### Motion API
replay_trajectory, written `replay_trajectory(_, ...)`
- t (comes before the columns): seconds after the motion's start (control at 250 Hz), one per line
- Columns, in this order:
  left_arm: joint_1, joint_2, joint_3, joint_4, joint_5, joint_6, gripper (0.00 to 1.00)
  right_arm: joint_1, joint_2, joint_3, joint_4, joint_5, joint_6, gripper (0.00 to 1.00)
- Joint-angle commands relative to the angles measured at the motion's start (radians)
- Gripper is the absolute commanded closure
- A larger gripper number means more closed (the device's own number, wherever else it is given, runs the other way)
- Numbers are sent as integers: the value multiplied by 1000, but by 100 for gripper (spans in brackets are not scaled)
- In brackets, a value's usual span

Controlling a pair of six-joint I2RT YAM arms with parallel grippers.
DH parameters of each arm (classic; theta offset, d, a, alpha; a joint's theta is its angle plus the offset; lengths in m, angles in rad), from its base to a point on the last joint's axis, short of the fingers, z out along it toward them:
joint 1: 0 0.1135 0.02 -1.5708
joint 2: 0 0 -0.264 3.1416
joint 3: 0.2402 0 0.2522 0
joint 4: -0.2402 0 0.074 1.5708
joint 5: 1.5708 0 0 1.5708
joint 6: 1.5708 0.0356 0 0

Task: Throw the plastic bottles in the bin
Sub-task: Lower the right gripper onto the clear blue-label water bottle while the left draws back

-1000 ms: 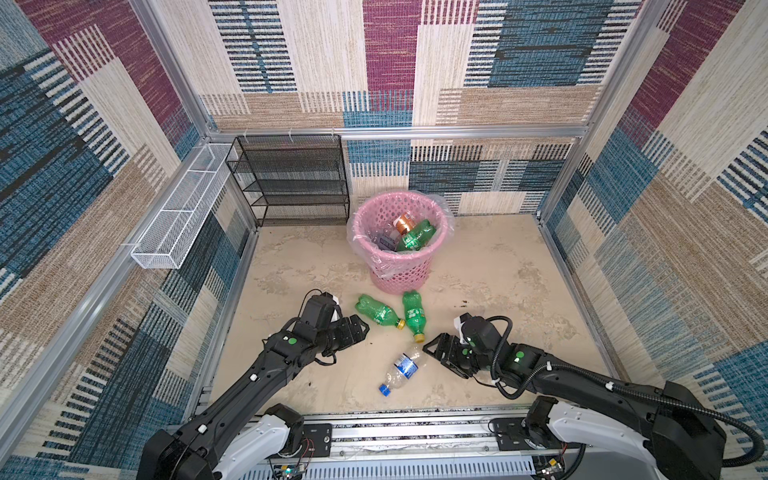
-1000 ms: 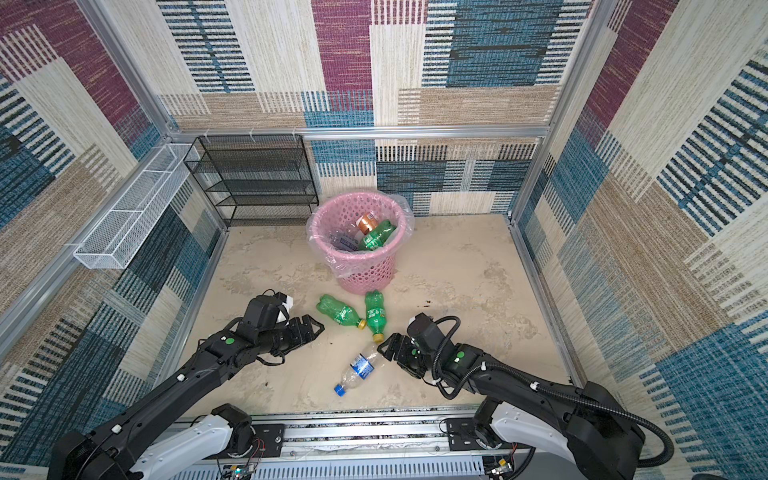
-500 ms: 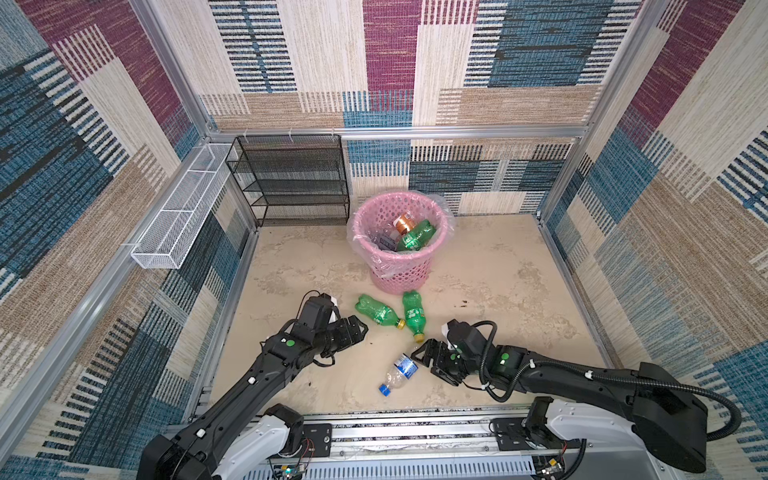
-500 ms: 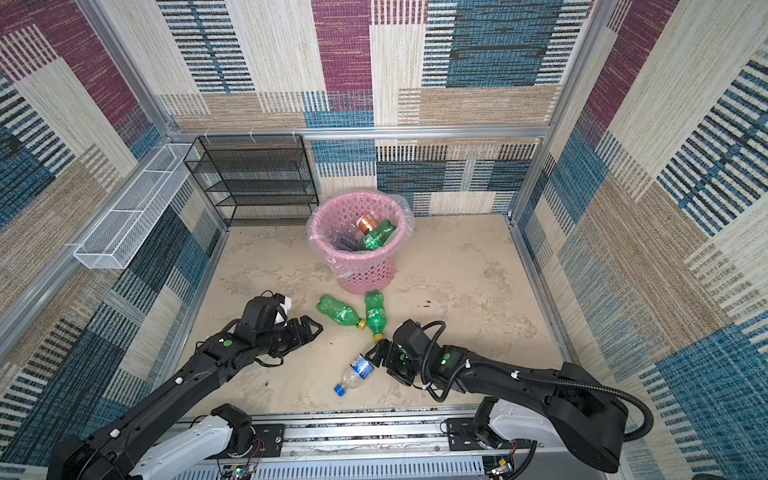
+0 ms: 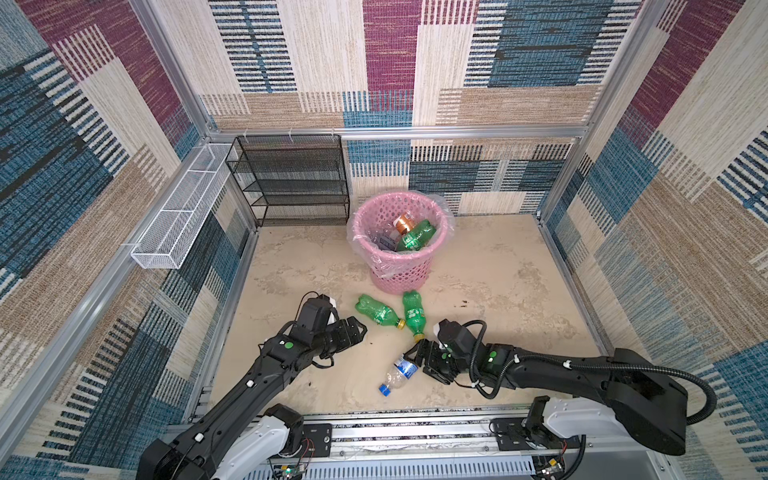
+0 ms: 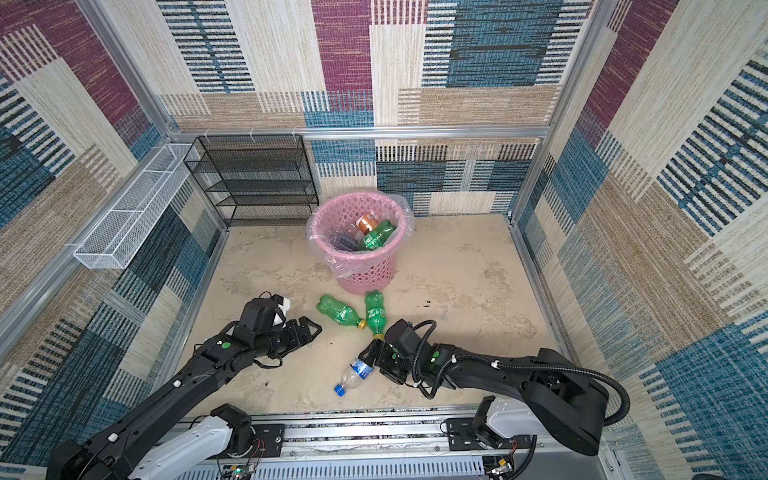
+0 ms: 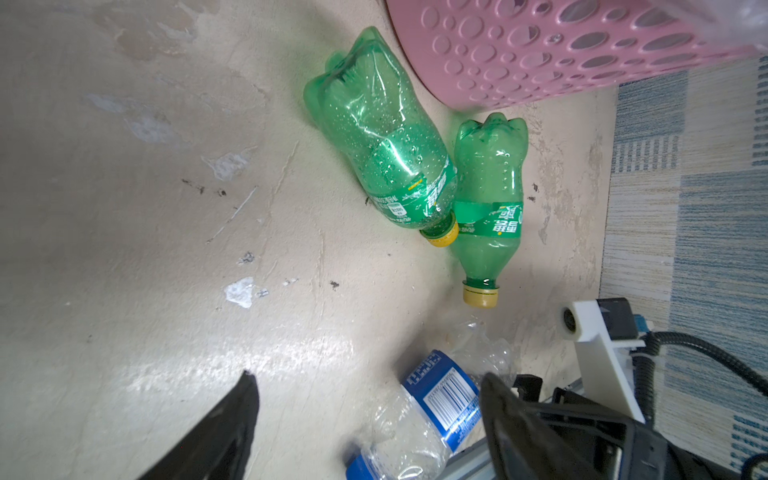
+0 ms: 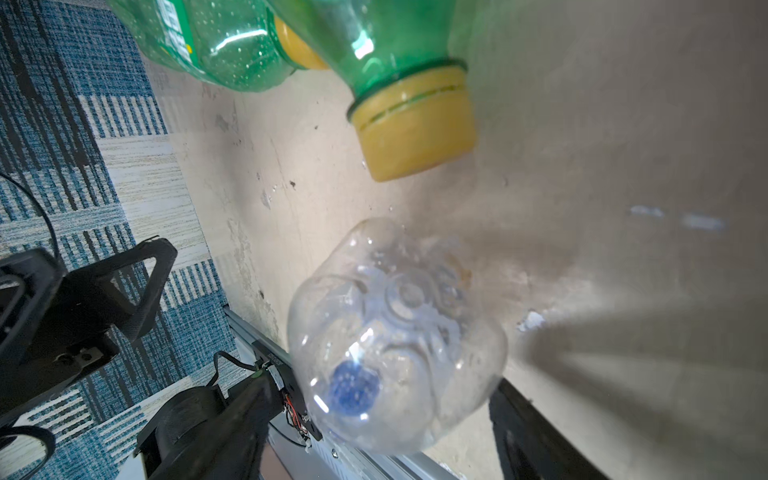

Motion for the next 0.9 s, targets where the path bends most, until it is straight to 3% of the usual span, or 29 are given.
replay_trajectory(0.0,3,-3,-6,10,4,0,16,3,23,10,54,-2,-2,18)
replay_trajectory(0.544,10,-8,-3,7,5,-3,16,3,117,48,82,-21,-40,23)
replay_trajectory(0.896,11,4,3,7,6,-2,16,3,129,50,92,-24,-51,39)
